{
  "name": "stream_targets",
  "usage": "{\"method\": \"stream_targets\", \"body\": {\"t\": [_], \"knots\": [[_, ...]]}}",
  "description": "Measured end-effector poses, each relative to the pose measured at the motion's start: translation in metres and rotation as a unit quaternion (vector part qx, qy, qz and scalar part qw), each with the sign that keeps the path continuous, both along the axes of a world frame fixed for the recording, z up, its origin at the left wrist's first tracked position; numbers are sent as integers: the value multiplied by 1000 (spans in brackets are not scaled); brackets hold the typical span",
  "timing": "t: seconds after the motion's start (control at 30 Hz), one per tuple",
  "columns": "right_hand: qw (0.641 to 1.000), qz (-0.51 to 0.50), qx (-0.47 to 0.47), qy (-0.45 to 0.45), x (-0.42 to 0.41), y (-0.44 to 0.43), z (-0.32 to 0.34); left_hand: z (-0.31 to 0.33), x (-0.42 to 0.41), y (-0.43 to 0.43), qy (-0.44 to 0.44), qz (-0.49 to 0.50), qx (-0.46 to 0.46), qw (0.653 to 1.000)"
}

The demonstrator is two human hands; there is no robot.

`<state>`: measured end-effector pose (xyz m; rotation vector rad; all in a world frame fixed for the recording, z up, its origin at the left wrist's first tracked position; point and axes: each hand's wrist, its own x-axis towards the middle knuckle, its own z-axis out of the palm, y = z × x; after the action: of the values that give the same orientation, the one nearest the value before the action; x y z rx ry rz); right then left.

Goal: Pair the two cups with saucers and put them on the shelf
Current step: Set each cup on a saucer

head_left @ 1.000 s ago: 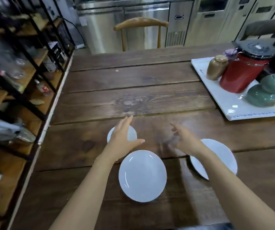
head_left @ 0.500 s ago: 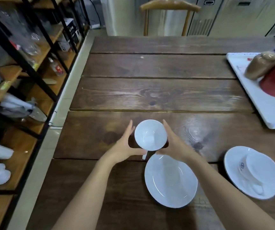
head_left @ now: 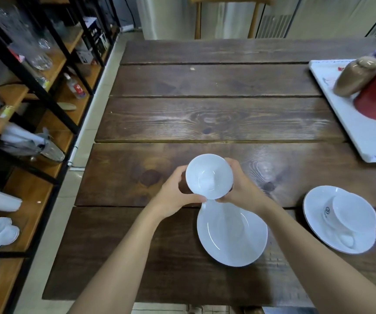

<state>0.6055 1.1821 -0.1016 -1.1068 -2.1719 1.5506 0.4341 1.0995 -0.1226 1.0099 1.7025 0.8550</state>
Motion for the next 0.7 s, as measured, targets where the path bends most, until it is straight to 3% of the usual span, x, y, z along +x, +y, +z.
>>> {"method": "stream_targets", "body": {"t": [0.4, 0.7], "knots": [[995, 38, 8, -87, 60, -30, -9, 0, 61, -46, -11, -10, -18, 1000], [993, 54, 12, -101, 76, -43, -19, -8, 79, -64, 45, -21, -70, 996]]}}
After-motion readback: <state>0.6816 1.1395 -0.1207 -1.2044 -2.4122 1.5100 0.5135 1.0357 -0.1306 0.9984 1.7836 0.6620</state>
